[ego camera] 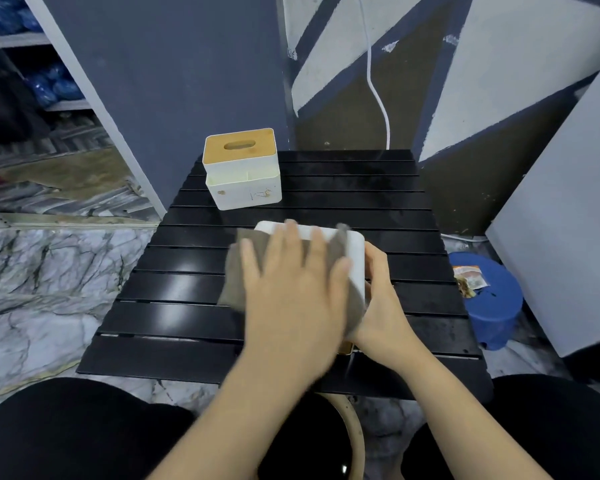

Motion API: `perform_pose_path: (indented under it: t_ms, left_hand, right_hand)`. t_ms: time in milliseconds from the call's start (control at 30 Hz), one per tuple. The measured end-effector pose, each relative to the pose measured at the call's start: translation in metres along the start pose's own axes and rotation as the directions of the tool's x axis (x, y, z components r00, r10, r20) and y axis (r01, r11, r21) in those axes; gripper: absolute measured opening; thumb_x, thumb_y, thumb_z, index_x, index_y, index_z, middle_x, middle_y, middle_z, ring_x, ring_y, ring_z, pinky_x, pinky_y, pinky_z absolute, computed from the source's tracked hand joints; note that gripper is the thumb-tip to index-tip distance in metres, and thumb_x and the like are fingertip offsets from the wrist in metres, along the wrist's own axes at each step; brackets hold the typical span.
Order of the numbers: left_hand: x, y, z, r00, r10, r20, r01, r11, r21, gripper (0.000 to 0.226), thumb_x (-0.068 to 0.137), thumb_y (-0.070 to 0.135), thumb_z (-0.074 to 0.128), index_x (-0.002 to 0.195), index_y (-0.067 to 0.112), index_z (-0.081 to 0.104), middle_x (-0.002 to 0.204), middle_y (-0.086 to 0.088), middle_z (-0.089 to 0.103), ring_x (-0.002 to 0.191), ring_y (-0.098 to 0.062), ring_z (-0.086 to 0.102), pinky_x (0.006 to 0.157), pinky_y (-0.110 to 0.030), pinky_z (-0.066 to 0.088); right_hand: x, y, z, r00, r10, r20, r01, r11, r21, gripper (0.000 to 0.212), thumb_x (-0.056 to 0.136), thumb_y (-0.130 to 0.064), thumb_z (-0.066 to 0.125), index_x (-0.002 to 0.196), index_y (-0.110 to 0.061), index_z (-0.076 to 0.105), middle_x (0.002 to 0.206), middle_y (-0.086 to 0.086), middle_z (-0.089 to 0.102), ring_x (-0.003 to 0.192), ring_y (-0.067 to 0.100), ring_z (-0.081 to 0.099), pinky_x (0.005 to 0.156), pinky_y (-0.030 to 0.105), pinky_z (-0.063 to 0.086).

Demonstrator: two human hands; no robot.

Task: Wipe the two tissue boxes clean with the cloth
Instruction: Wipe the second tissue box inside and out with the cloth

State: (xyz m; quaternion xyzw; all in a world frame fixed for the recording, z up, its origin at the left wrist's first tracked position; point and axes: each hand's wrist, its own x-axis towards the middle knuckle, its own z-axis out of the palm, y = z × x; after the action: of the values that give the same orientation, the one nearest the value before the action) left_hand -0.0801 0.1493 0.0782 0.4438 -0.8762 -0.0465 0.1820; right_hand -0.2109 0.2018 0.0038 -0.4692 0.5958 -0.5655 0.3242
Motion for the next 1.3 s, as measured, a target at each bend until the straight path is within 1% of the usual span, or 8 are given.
perform_pose_path:
  t_ms: [267, 433, 567, 700, 867, 1133, 1233, 1300]
  left_hand:
    - [0.026, 0.030, 0.003, 0.974, 0.032, 0.226, -0.057, 0.993, 0.108, 0.077, 0.096, 0.067, 0.008, 0.162, 0.028, 0.012, 0.170, -0.012, 0.009, 0.158, -0.026, 0.003, 0.126, -0.051, -0.002]
    - [0.050, 0.007, -0.004, 0.965, -0.068, 0.255, 0.050, 0.996, 0.076, 0.083, 0.094, 0.078, 0.017, 0.162, 0.032, 0.013, 0.171, -0.007, 0.010, 0.158, -0.023, 0.001, 0.125, -0.053, -0.006]
    - [0.066, -0.017, -0.009, 0.946, -0.203, 0.253, 0.188, 0.979, 0.084, 0.086, 0.091, 0.082, 0.019, 0.157, 0.028, 0.028, 0.159, -0.008, 0.035, 0.146, -0.033, 0.030, 0.117, -0.055, 0.029]
    - [0.070, -0.049, -0.015, 0.901, -0.349, 0.257, 0.412, 0.873, -0.259, 0.055, 0.096, 0.068, 0.041, 0.111, 0.019, 0.061, 0.110, -0.005, 0.067, 0.106, -0.033, 0.062, 0.087, -0.042, 0.049]
    - [0.055, -0.068, -0.016, 0.855, -0.494, 0.160, 0.477, 0.626, -0.617, 0.052, 0.100, 0.043, 0.055, 0.060, 0.010, 0.047, 0.059, -0.003, 0.051, 0.061, -0.022, 0.048, 0.060, -0.034, 0.036]
    - [0.041, -0.075, -0.043, 0.882, -0.470, -0.022, 0.234, 0.480, -0.845, 0.071, 0.086, 0.063, 0.061, 0.091, -0.008, 0.063, 0.091, -0.030, 0.068, 0.086, -0.042, 0.069, 0.082, -0.051, 0.060]
    - [0.030, -0.038, -0.063, 0.962, -0.249, -0.109, 0.042, 0.533, -0.845, 0.043, 0.099, 0.053, 0.053, 0.105, 0.014, 0.071, 0.096, 0.000, 0.073, 0.086, -0.006, 0.066, 0.071, -0.022, 0.054]
    - [0.021, -0.011, -0.060, 0.999, -0.017, 0.044, 0.044, 0.694, -0.719, 0.064, 0.093, 0.072, 0.038, 0.141, 0.033, 0.054, 0.143, 0.011, 0.058, 0.133, -0.005, 0.050, 0.109, -0.027, 0.042]
  right_hand:
    - [-0.002, 0.000, -0.004, 0.999, -0.033, 0.042, 0.036, 0.996, -0.084, 0.046, 0.095, 0.010, 0.061, 0.134, -0.012, 0.053, 0.108, -0.014, 0.074, 0.099, -0.005, 0.069, 0.078, 0.013, 0.055]
    - [-0.003, -0.003, -0.002, 0.999, -0.010, 0.044, 0.011, 1.000, -0.024, 0.105, 0.062, -0.012, 0.099, 0.143, -0.033, 0.035, 0.134, -0.028, 0.057, 0.125, -0.001, 0.058, 0.096, 0.024, 0.055]
    - [-0.005, -0.003, 0.002, 1.000, 0.004, 0.003, -0.004, 0.999, -0.048, 0.117, 0.056, -0.025, 0.103, 0.148, -0.042, 0.031, 0.144, -0.029, 0.046, 0.132, -0.004, 0.050, 0.104, 0.028, 0.050]
    - [-0.008, -0.006, 0.003, 1.000, -0.007, -0.014, 0.006, 0.999, -0.051, 0.113, 0.058, -0.028, 0.102, 0.144, -0.046, 0.031, 0.136, -0.039, 0.044, 0.128, -0.014, 0.046, 0.097, 0.017, 0.047]
    - [-0.008, -0.008, 0.004, 1.000, 0.010, -0.023, -0.011, 0.998, -0.054, 0.115, 0.059, -0.030, 0.101, 0.145, -0.048, 0.028, 0.138, -0.040, 0.042, 0.128, -0.015, 0.044, 0.100, 0.020, 0.046]
    - [-0.008, -0.007, 0.002, 1.000, 0.002, -0.001, -0.002, 0.999, -0.051, 0.118, 0.059, -0.030, 0.101, 0.147, -0.050, 0.025, 0.141, -0.038, 0.041, 0.131, -0.012, 0.043, 0.104, 0.025, 0.047]
    - [-0.009, -0.007, 0.001, 1.000, 0.011, -0.008, -0.011, 0.999, -0.047, 0.117, 0.059, -0.025, 0.102, 0.147, -0.047, 0.027, 0.141, -0.036, 0.044, 0.131, -0.010, 0.046, 0.105, 0.027, 0.048]
    - [-0.007, -0.009, 0.002, 1.000, -0.010, 0.027, 0.012, 0.998, -0.067, 0.111, 0.058, -0.033, 0.102, 0.145, -0.039, 0.034, 0.139, -0.026, 0.053, 0.127, -0.007, 0.054, 0.102, 0.028, 0.052]
